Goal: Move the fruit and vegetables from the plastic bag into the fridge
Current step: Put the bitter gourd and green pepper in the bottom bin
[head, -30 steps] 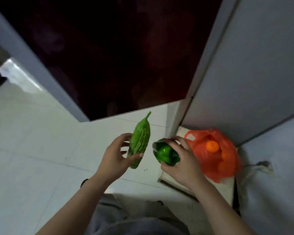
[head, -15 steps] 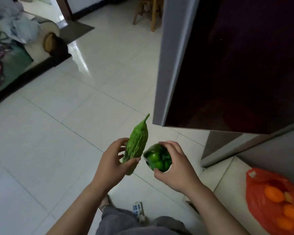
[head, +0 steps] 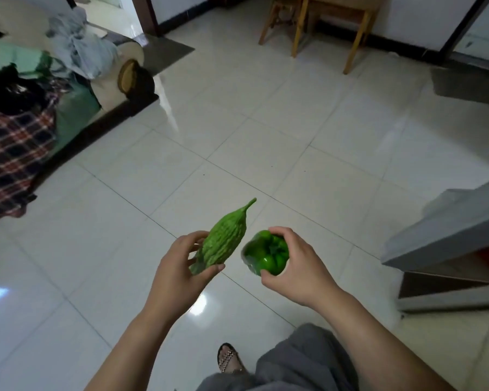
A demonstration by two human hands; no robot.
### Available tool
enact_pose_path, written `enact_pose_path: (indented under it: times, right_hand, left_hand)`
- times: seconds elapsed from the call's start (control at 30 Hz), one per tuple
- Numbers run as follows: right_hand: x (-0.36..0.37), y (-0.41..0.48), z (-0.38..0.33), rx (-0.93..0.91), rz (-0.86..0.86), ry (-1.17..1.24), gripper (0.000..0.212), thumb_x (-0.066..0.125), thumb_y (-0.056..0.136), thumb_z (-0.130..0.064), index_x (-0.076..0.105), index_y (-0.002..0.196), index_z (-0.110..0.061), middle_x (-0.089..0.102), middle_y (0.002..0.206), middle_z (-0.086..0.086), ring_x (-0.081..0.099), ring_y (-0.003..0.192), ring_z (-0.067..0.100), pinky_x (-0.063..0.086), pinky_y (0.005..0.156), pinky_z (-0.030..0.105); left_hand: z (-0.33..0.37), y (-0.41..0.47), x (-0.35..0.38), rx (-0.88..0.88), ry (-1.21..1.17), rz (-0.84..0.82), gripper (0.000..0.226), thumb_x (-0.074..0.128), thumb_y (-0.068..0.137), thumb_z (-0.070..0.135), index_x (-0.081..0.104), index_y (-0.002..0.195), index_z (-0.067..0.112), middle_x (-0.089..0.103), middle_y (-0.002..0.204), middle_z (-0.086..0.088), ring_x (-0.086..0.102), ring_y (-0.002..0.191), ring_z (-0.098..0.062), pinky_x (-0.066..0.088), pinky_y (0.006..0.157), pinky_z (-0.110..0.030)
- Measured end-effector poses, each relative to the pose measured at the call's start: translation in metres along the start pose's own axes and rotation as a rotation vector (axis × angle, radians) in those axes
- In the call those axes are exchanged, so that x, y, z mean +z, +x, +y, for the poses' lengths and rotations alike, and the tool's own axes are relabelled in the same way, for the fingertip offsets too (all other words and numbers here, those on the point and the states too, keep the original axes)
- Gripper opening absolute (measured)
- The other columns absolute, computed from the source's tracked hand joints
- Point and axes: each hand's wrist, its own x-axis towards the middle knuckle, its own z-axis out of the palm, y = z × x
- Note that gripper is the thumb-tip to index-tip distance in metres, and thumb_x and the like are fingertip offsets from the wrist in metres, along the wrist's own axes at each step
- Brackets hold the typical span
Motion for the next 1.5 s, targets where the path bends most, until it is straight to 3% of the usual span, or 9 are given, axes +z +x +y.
enact_pose_path:
  times: [0.13, 0.27, 0.43, 0.57, 0.87, 1.0, 1.13, 1.33, 1.5]
  right_hand:
    - [-0.007, 0.051, -0.003, 0.004, 0.078, 0.026, 0.069, 0.074, 0.067, -0.027, 0.036, 0.124, -0.035, 0.041, 0.119, -0.016, 0.044, 0.108, 0.006, 0.033, 0.078, 0.007]
    - [-0.034, 0.118, 0.003, 0.025, 0.179, 0.055, 0.069, 0.073, 0.065, -0.025, 0.039, 0.125, -0.03, 0.041, 0.119, -0.016, 0.043, 0.11, 0.007, 0.034, 0.088, 0.018]
    - [-0.09, 0.204, 0.021, 0.024, 0.273, 0.112, 0.066, 0.073, 0.064, -0.022, 0.042, 0.123, -0.027, 0.045, 0.12, -0.013, 0.044, 0.113, 0.009, 0.036, 0.092, 0.02]
    - [-0.137, 0.264, 0.033, 0.038, 0.356, 0.105, 0.066, 0.072, 0.064, -0.022, 0.044, 0.123, -0.026, 0.044, 0.123, -0.013, 0.043, 0.115, 0.008, 0.035, 0.095, 0.019]
    - [-0.225, 0.363, 0.071, 0.134, 0.525, 0.096, 0.074, 0.073, 0.064, -0.025, 0.041, 0.13, -0.026, 0.042, 0.128, -0.013, 0.043, 0.117, 0.005, 0.037, 0.099, 0.021]
    - [-0.274, 0.382, 0.095, 0.262, 0.687, 0.092, 0.075, 0.077, 0.063, -0.029, 0.043, 0.13, -0.027, 0.047, 0.127, -0.012, 0.046, 0.113, 0.002, 0.034, 0.093, 0.013]
    - [-0.319, 0.387, 0.115, 0.392, 0.885, 0.114, 0.075, 0.08, 0.063, -0.029, 0.044, 0.129, -0.028, 0.049, 0.122, -0.016, 0.047, 0.109, -0.001, 0.042, 0.094, 0.017]
    - [-0.358, 0.361, 0.151, 0.572, 1.157, 0.177, 0.07, 0.079, 0.069, -0.026, 0.042, 0.129, -0.026, 0.048, 0.119, -0.014, 0.047, 0.111, 0.002, 0.036, 0.092, 0.004]
    - [-0.4, 0.319, 0.194, 0.711, 1.305, 0.178, 0.07, 0.079, 0.069, -0.026, 0.042, 0.129, -0.028, 0.047, 0.119, -0.015, 0.046, 0.111, 0.003, 0.044, 0.096, 0.019]
  left_hand:
    - [0.001, 0.063, -0.002, 0.002, -0.027, -0.038, 0.05, 0.079, 0.071, 0.024, 0.05, 0.109, 0.04, 0.056, 0.11, 0.014, 0.054, 0.102, 0.0, 0.045, 0.074, -0.012]
    - [0.02, 0.148, 0.017, 0.025, -0.08, -0.105, 0.05, 0.078, 0.071, 0.026, 0.052, 0.113, 0.033, 0.057, 0.111, 0.013, 0.055, 0.101, -0.001, 0.046, 0.071, -0.012]
    - [0.057, 0.257, 0.045, 0.062, -0.133, -0.161, 0.048, 0.079, 0.07, 0.024, 0.05, 0.104, 0.041, 0.056, 0.106, 0.024, 0.056, 0.101, 0.001, 0.049, 0.071, -0.012]
    - [0.081, 0.335, 0.06, 0.09, -0.137, -0.223, 0.046, 0.079, 0.071, 0.024, 0.051, 0.101, 0.046, 0.058, 0.107, 0.022, 0.056, 0.103, -0.001, 0.05, 0.073, -0.016]
    - [0.14, 0.508, 0.127, 0.215, -0.179, -0.351, 0.043, 0.078, 0.071, 0.021, 0.054, 0.102, 0.039, 0.06, 0.106, 0.019, 0.058, 0.097, 0.005, 0.051, 0.069, -0.012]
    - [0.186, 0.576, 0.181, 0.334, -0.172, -0.525, 0.044, 0.078, 0.071, 0.019, 0.055, 0.106, 0.03, 0.06, 0.107, 0.017, 0.057, 0.098, 0.004, 0.05, 0.07, -0.009]
    - [0.236, 0.626, 0.235, 0.461, -0.143, -0.768, 0.043, 0.078, 0.071, 0.018, 0.056, 0.105, 0.033, 0.059, 0.108, 0.013, 0.056, 0.098, 0.003, 0.049, 0.068, -0.009]
    - [0.309, 0.647, 0.333, 0.622, -0.046, -1.064, 0.046, 0.077, 0.073, 0.024, 0.05, 0.107, 0.037, 0.056, 0.111, 0.014, 0.055, 0.1, -0.003, 0.046, 0.064, -0.006]
    - [0.378, 0.62, 0.424, 0.763, 0.025, -1.203, 0.055, 0.075, 0.073, 0.032, 0.051, 0.122, 0.024, 0.058, 0.116, 0.008, 0.057, 0.1, -0.011, 0.052, 0.084, -0.027]
